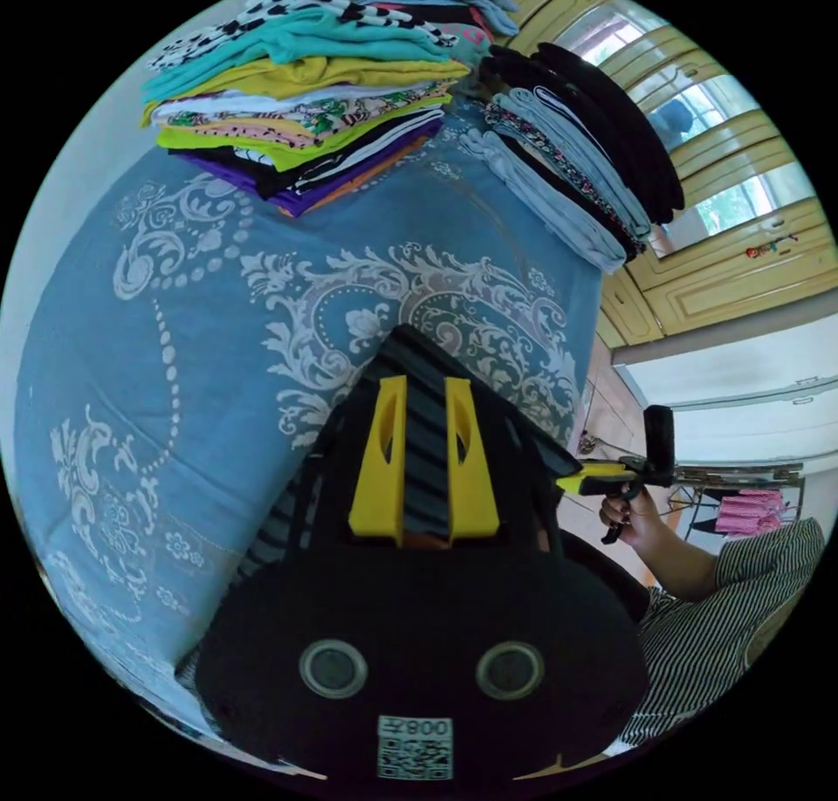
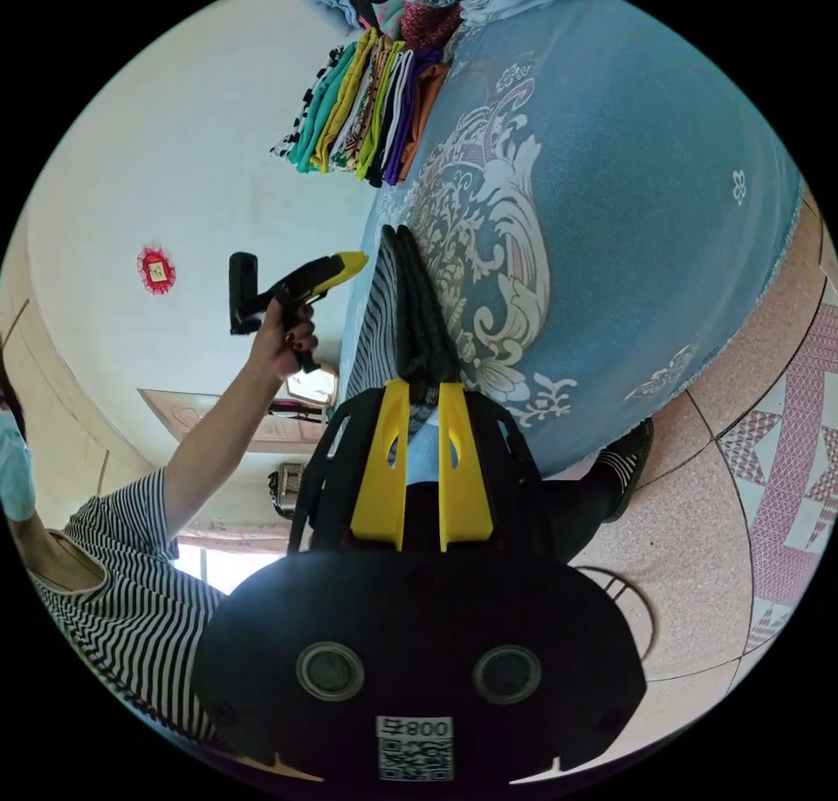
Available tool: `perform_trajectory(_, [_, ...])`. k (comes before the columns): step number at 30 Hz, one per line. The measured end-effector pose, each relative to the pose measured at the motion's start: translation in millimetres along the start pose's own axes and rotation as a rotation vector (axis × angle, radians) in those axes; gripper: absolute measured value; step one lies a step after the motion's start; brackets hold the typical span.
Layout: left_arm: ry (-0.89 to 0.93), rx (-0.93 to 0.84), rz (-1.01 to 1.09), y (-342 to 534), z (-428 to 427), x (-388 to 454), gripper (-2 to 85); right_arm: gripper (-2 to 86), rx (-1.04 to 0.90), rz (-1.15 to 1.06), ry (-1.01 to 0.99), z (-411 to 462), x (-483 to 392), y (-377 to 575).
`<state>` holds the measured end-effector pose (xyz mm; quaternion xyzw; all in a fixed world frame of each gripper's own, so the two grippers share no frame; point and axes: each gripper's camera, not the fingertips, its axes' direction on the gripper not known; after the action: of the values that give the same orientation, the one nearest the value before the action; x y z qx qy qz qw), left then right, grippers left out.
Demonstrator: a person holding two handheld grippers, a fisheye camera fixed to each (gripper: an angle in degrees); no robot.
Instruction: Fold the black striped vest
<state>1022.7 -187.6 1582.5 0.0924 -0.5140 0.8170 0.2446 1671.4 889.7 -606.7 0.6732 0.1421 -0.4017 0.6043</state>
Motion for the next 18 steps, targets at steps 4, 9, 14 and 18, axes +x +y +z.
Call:
perform_trajectory(4, [-0.079,-0.091,0.071,-33,6,-8,8.2,6.2,-0.01,-0.012,-0.019,-3,-9,-6])
perform_trajectory(9, [-0.026,-0.147,0.107,-44,10,-24,8.4,6.1,-0.009,-0.035,0.008,-6,-32,-12])
perform_trajectory(14, [0.096,-0.044,0.023,-22,-10,-52,6.7,6.1,-0.007,-0.022,-0.016,-12,-57,-20])
perform_trajectory(18, [0.116,-0.037,-0.001,-11,-26,-61,4.9,6.0,-0.024,-0.026,0.006,-16,-83,-27])
